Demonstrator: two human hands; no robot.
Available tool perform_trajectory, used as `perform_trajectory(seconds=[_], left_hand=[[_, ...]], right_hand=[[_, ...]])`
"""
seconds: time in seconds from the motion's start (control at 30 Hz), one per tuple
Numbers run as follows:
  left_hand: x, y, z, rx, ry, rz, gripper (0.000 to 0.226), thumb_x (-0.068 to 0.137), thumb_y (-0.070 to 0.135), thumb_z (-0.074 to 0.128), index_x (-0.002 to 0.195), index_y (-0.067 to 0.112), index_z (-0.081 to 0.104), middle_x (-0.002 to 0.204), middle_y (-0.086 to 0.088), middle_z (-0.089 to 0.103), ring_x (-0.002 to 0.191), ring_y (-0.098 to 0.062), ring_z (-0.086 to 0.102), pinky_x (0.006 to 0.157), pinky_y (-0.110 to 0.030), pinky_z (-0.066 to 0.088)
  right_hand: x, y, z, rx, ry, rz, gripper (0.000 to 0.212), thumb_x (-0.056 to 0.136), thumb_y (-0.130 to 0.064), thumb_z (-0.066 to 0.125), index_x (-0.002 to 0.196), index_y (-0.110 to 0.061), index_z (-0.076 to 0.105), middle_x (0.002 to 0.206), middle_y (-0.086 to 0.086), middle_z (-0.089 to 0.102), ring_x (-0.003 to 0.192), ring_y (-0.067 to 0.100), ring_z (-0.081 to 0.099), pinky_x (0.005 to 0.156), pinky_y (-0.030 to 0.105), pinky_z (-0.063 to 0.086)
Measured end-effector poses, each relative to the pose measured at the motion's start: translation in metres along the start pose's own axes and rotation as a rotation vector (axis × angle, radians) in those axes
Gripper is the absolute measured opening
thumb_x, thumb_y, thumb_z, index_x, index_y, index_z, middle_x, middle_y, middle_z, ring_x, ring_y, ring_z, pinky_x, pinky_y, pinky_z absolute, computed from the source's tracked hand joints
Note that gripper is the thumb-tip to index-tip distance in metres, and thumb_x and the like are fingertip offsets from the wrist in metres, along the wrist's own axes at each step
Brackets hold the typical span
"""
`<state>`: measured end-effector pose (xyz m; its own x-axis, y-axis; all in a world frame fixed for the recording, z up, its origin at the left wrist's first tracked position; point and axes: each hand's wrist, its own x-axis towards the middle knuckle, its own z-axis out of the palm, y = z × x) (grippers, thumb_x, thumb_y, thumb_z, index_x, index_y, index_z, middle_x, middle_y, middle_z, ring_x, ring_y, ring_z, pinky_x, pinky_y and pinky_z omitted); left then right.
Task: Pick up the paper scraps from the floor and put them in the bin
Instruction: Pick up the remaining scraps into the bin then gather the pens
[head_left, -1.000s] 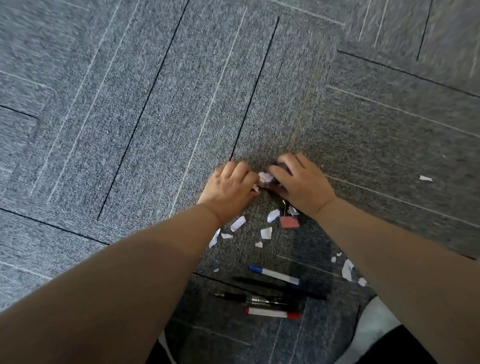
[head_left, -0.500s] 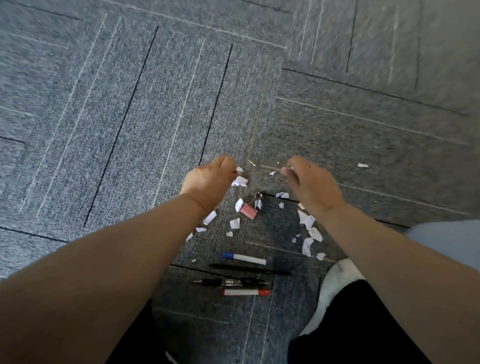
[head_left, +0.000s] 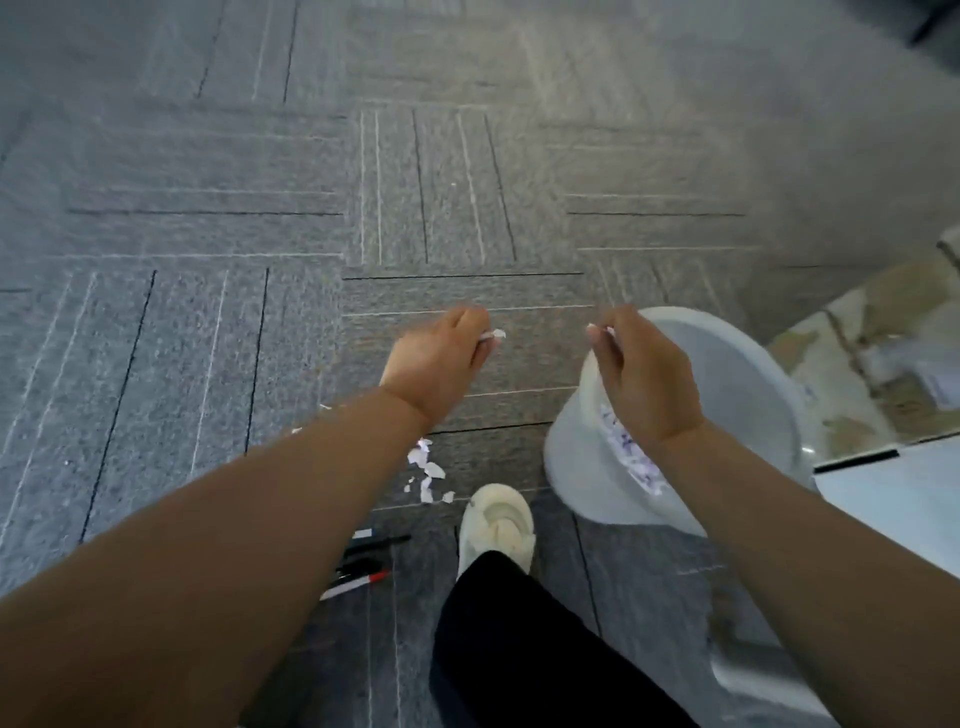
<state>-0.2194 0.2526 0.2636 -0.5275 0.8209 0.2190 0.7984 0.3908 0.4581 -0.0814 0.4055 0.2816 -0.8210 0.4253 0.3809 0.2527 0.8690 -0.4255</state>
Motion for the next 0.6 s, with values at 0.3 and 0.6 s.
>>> perform_trajectory(seconds=[0.3, 0.6], left_hand=[[0.058, 0.151, 0.074, 0.011, -0.265, 0.173, 0.030, 0.097, 0.030, 0.038, 0.107, 0.005, 0.051, 0.108, -0.013, 0.055, 0.094, -0.033, 0.054, 0.065, -0.035, 0.035], [0.028, 0.135, 0.089, 0.388, -0.612, 0.126, 0.060, 0.096, 0.046, 0.027, 0.146, 0.025, 0.001, 0.156, -0.002, -0.003, 0.142, -0.025, -0.005, 0.112, -0.054, 0.002]], right_hand=[[-0.067, 0.117, -0.069, -0.312, -0.356, 0.390, 0.046, 0.093, -0.024, 0.048, 0.134, -0.007, 0.041, 0.134, 0.018, 0.046, 0.117, 0.039, 0.042, 0.095, 0.047, 0.039], [-0.097, 0.107, -0.083, -0.281, -0.346, 0.347, 0.052, 0.090, -0.022, 0.053, 0.136, -0.006, 0.037, 0.132, 0.021, 0.045, 0.114, 0.040, 0.042, 0.091, 0.048, 0.039]])
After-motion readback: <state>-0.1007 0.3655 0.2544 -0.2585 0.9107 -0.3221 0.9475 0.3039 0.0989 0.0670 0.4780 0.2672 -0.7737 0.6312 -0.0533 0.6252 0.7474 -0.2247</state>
